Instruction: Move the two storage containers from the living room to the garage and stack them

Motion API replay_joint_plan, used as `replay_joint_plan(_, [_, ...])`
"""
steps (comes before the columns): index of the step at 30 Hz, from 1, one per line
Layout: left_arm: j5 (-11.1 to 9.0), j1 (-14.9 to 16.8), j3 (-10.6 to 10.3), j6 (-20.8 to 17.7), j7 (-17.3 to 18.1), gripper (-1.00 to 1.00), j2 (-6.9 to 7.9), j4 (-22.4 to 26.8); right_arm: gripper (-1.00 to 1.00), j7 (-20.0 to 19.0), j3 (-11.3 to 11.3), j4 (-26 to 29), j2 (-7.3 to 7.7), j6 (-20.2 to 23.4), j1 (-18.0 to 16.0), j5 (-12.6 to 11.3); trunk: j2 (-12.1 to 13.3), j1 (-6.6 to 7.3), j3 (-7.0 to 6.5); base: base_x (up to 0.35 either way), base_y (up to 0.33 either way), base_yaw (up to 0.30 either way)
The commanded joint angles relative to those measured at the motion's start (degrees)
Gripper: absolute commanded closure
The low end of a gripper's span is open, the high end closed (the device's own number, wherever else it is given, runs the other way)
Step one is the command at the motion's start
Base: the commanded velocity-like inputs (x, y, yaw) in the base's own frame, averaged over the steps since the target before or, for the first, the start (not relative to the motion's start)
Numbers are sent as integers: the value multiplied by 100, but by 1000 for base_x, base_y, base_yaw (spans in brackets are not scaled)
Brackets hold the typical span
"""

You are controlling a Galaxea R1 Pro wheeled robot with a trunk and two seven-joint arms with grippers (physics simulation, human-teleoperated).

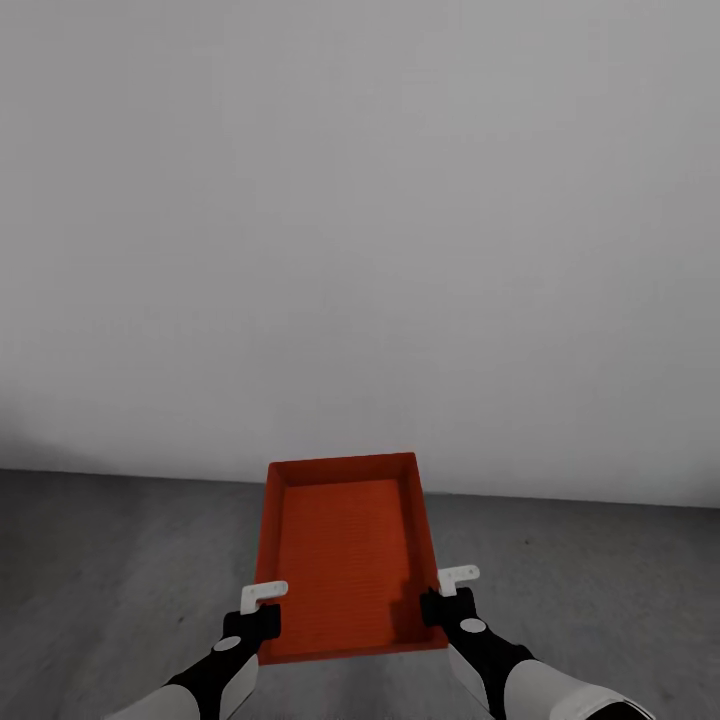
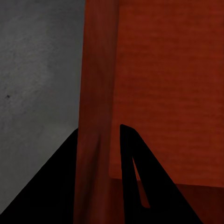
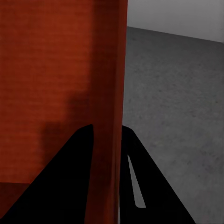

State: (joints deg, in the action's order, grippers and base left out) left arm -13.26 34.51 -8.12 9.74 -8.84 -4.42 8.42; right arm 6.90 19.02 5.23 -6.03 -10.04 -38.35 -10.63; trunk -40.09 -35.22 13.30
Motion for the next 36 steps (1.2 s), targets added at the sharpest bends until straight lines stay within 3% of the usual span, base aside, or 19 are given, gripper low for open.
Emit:
replay_joint_plan(1, [-62, 3, 206, 10, -30, 100, -15, -8, 100, 31, -381, 154, -118, -11, -6, -150, -8, -1, 18, 0, 0, 0])
replay_joint_plan(36, [-62, 3, 204, 10, -30, 100, -15, -7, 100, -19, -382, 154, -118, -16, -6, -150, -8, -1, 345, 0, 0, 0])
